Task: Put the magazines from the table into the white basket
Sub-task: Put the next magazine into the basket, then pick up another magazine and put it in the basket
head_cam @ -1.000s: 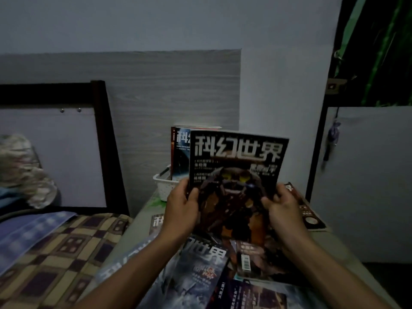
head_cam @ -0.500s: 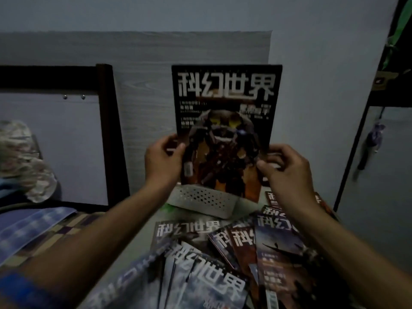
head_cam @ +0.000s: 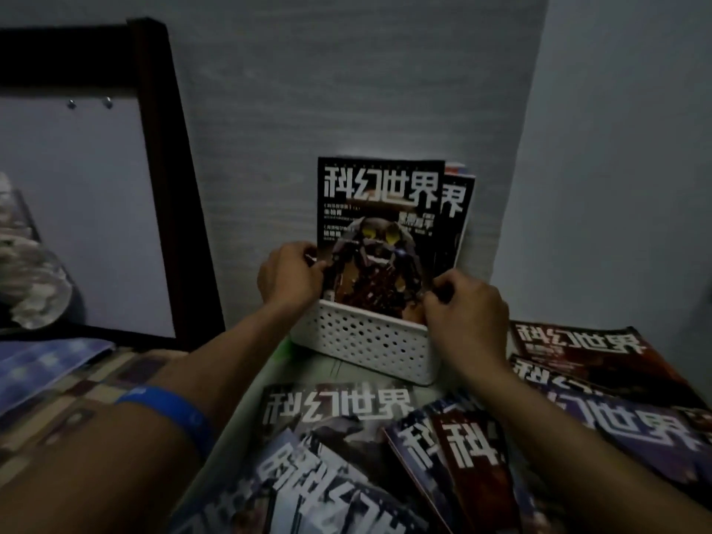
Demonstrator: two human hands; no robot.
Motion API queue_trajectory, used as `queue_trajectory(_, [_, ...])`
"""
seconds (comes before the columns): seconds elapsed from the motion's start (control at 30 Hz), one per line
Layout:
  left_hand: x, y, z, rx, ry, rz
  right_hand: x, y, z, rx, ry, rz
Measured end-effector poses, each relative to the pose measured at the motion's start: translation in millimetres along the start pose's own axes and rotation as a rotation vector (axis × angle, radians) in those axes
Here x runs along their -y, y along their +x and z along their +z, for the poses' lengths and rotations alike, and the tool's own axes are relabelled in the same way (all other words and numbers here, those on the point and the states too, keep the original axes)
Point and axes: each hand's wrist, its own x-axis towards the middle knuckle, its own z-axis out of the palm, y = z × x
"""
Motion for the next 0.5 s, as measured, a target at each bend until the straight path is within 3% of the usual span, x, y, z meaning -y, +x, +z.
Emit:
queue_trajectory(0.13, [-0.4,-2.7,3.4,0.021,-0.01,-0.036,7.4,2.3,6.2,-0.055,-0.015,0.055])
queue_trajectory(0.27, [4.4,-30.7,-7.0,0.277,0.011,0.165,7.4,-6.6,-8.4,0.123,0.019,0.046])
queue_trajectory(0.37, [5.6,-63.0,-28.9,0.43,-0.051,0.24,18.9,-7.2,-35.3,0.366,0.363,0.199])
queue_trajectory(0.43, [7.6,-94.0,-47.9,0.445,-0.097,0.295,20.6,-10.8,-60.3,0.398,0.622,0.341])
queue_trajectory(0.5, [6.8,-126.4,-66.2,0.444,-0.033,0.432,12.2,-26.1,-84.9,0.405,0.553,0.33])
